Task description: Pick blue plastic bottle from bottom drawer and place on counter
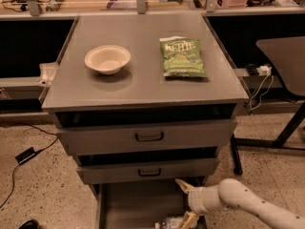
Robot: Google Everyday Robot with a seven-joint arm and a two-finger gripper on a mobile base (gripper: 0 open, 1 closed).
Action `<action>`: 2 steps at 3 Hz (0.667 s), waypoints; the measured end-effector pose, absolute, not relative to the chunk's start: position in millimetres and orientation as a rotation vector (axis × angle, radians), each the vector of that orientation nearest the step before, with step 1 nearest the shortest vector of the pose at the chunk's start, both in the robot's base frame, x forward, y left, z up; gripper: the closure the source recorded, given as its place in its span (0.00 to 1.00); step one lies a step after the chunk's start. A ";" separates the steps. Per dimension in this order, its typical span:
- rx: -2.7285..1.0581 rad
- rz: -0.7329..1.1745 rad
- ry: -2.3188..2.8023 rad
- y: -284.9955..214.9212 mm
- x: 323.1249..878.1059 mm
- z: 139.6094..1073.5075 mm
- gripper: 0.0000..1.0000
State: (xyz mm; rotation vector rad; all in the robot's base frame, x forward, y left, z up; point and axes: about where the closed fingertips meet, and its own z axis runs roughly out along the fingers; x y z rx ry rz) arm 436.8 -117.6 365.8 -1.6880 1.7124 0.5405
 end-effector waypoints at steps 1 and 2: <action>-1.872 0.652 1.808 -123.3 403.9 285.9 0.00; -1.908 0.672 1.813 -122.6 397.3 275.2 0.00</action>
Offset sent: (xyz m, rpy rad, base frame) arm -0.0287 -0.0050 -0.0716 -0.1071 0.1440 0.0933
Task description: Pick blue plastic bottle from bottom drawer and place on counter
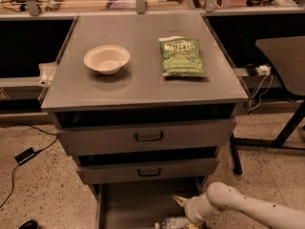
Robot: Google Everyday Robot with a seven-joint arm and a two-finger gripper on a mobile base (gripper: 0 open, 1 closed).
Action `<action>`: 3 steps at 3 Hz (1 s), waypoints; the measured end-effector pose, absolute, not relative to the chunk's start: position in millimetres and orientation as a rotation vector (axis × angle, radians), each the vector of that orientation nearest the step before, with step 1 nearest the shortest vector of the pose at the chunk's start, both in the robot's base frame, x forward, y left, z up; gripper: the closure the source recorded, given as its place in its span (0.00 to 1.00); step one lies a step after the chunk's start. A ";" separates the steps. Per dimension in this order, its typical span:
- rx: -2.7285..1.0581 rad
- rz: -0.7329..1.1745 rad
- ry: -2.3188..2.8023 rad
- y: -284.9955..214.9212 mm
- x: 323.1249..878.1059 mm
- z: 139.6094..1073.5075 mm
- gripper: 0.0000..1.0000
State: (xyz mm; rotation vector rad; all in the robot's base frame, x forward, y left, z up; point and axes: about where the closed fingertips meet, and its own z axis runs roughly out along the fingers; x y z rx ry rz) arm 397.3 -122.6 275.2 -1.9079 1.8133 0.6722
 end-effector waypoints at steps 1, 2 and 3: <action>-1.908 0.672 1.813 -122.5 397.2 275.2 0.00; -1.971 0.593 1.839 -120.3 407.9 252.9 0.04; -2.040 0.586 1.814 -124.1 421.4 216.1 0.03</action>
Offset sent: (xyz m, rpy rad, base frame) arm 0.0313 0.0008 -0.0395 -0.1937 -0.0758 0.0240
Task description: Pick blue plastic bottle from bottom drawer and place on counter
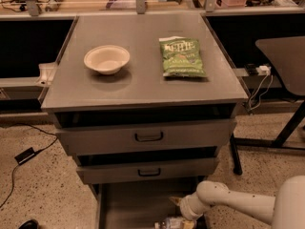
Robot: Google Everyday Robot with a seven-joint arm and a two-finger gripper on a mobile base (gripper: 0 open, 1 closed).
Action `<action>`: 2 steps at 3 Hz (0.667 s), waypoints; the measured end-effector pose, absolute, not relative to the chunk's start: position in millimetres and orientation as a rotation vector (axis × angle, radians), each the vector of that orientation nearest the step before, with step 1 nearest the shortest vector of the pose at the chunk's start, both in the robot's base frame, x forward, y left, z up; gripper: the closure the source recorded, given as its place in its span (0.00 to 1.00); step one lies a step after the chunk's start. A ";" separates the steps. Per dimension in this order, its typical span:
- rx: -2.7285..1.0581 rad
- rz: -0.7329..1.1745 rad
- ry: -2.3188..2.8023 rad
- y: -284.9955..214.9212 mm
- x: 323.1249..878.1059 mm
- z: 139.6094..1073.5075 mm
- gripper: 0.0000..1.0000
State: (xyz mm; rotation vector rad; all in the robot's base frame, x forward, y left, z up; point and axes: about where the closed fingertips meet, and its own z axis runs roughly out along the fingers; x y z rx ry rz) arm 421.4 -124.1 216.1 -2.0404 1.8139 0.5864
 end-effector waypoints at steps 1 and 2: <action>-2.104 0.582 1.782 -133.7 435.4 184.5 0.13; -2.112 0.582 1.778 -135.6 438.2 183.7 0.21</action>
Offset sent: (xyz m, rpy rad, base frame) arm 0.0448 -0.0364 -0.0576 -0.0510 0.0088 0.1154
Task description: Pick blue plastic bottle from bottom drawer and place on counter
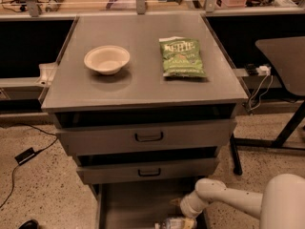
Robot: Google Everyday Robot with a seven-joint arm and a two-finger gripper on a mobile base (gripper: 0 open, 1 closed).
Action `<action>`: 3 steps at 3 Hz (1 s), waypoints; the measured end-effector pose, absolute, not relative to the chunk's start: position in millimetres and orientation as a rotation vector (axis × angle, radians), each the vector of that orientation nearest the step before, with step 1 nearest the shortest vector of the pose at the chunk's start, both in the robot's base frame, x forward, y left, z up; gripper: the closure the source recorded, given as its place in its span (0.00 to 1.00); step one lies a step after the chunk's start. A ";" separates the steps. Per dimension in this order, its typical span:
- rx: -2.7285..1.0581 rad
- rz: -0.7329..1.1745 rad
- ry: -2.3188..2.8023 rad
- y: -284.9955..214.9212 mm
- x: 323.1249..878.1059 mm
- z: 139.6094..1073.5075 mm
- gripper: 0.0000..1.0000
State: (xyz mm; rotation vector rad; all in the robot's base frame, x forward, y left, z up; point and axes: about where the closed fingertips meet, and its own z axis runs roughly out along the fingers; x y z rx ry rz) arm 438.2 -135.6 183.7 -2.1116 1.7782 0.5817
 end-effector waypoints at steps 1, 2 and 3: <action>-2.126 0.593 1.774 -136.8 436.7 184.8 0.20; -2.126 0.593 1.774 -136.8 436.5 187.2 0.03; -2.126 0.593 1.774 -136.8 436.5 187.2 0.00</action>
Offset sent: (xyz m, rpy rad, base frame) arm -0.0058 -0.0269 0.0124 -0.0389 0.0900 0.1496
